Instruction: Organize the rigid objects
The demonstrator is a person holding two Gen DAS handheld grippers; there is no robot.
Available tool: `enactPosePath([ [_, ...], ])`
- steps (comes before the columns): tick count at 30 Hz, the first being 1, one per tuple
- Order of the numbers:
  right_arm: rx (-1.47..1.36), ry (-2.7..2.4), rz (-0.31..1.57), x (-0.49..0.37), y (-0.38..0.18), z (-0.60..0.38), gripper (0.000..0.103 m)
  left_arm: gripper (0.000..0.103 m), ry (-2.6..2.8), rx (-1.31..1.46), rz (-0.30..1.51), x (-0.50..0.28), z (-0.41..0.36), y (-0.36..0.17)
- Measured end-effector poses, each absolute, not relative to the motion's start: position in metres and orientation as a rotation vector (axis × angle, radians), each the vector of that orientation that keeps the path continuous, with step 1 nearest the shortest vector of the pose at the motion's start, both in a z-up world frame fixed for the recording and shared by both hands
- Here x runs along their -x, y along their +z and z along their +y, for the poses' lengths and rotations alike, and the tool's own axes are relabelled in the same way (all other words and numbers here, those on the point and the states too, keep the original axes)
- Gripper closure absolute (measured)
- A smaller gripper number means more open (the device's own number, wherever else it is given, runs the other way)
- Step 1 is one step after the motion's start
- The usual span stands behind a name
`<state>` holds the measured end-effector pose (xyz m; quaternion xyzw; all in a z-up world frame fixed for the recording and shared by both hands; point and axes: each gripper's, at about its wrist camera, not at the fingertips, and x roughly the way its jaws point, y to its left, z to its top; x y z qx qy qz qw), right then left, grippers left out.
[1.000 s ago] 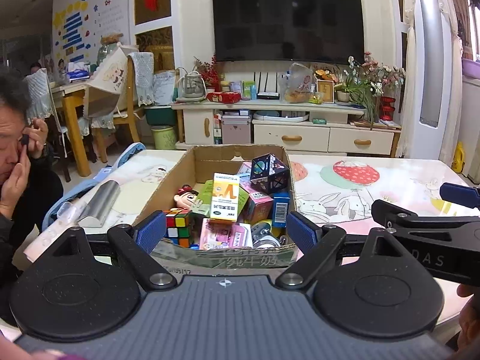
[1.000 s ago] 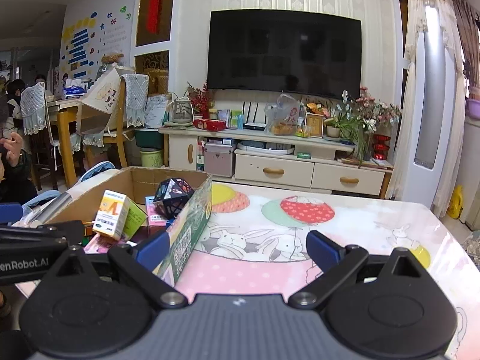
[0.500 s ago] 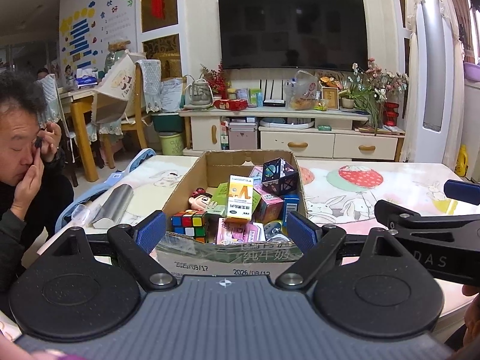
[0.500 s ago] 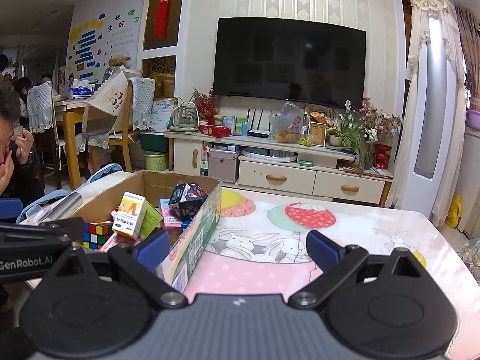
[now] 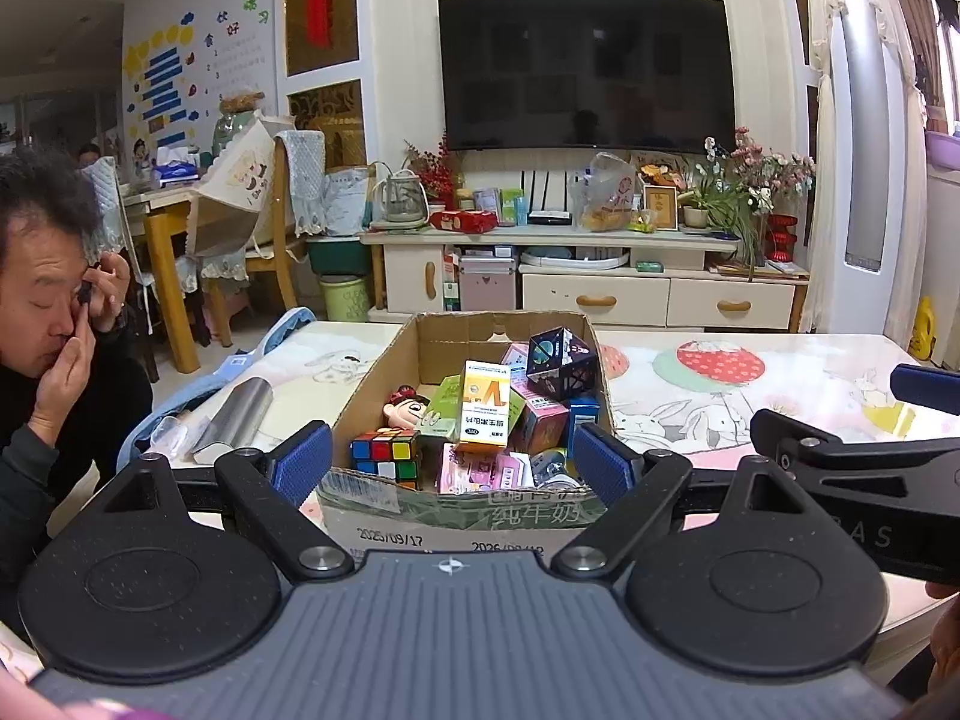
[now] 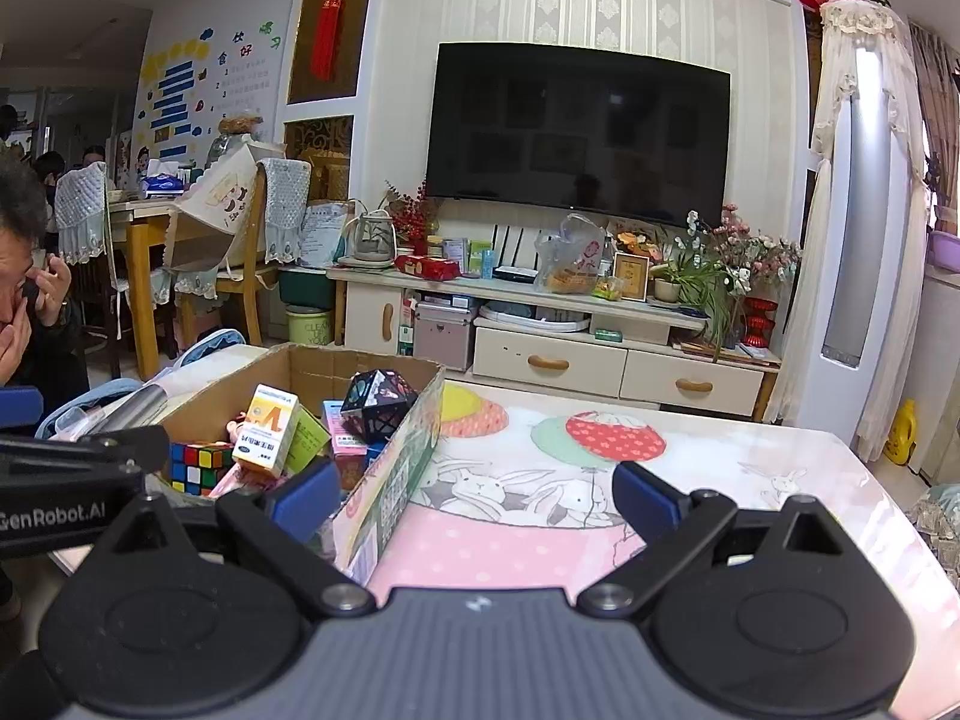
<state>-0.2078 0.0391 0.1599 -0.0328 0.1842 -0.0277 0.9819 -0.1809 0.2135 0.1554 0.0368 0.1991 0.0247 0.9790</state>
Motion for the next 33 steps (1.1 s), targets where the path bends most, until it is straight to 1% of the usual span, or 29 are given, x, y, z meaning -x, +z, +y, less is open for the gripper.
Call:
enactPosePath([
  [33,0.059,-0.063,0.386,0.204,0.149,0.034,0.006,0.0,0.036,-0.074,0.425,0.18,0.205,0.15],
])
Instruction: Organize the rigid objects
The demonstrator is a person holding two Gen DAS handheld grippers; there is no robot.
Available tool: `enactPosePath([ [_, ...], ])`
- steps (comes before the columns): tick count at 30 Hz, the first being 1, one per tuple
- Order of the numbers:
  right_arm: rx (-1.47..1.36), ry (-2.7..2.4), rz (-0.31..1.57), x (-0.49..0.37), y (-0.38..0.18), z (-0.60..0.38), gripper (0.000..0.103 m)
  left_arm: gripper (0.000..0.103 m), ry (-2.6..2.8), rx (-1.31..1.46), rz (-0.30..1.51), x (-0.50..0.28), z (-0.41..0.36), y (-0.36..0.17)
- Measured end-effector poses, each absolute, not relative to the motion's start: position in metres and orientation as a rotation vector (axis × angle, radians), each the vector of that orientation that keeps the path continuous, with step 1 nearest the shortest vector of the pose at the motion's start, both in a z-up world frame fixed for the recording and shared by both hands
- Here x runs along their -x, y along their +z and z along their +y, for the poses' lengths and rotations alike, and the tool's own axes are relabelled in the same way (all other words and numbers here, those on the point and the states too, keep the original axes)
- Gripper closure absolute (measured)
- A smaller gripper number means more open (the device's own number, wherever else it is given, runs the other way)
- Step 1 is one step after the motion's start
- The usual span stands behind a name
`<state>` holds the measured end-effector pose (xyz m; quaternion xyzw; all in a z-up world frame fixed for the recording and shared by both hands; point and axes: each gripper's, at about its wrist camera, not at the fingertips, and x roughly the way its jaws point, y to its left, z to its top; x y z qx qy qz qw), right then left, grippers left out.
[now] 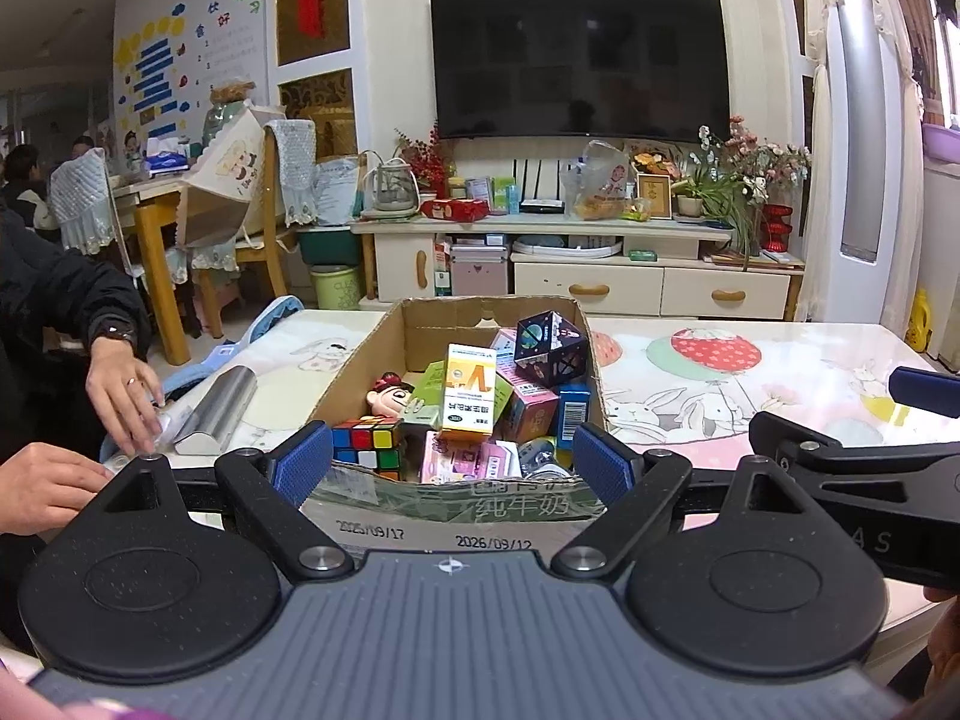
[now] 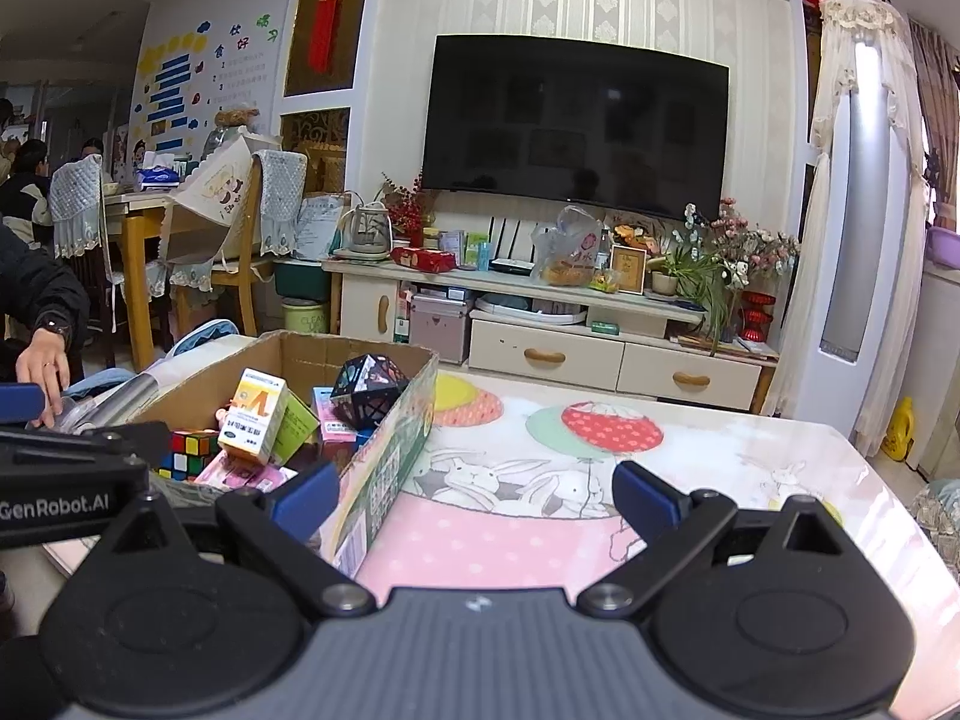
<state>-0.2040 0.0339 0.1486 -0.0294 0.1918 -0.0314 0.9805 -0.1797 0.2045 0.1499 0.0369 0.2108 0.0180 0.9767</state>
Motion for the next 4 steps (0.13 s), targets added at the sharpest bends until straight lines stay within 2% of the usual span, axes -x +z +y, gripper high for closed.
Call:
enactPosePath([
  [4,0.047,-0.068,0.385,0.201,0.1432,0.0267,0.005,0.0,0.02,-0.059,0.438,0.1747,0.1968,0.1494],
])
